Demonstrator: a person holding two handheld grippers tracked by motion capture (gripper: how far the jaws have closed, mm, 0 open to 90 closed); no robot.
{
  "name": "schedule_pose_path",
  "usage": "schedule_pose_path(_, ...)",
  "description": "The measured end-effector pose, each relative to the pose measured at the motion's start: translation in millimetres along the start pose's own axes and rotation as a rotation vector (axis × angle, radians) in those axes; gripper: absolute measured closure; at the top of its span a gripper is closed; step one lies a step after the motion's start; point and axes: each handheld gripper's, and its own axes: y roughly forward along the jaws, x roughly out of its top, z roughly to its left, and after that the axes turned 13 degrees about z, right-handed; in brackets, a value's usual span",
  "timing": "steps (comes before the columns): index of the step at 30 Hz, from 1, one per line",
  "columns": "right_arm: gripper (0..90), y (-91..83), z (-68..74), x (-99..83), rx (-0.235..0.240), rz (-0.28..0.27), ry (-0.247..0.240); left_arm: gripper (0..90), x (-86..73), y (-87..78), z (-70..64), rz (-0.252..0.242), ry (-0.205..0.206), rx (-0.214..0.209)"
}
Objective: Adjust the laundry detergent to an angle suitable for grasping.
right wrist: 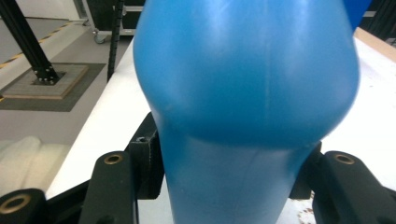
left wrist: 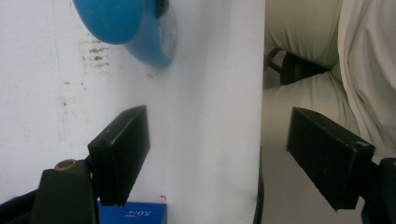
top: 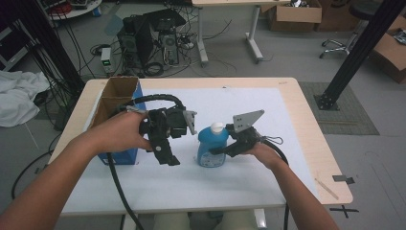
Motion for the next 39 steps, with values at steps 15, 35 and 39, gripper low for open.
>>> schedule_pose_path(15, 43.3, 1.1, -0.2, 0.1, 0.009, 0.002, -0.009, 22.3, 0.6, 0.6, -0.3, 0.004, 0.003, -0.002)
schedule_pose_path(35, 41.2, 0.9, 1.3, -0.1, 0.004, 0.004, -0.007, 22.4, -1.7, -0.3, -0.6, 0.000, -0.001, 0.002)
schedule_pose_path(39, 39.4, 0.5, 1.6, -0.2, -0.004, 0.007, -0.002, 22.4, -1.1, 0.2, -0.8, 0.000, -0.001, 0.002)
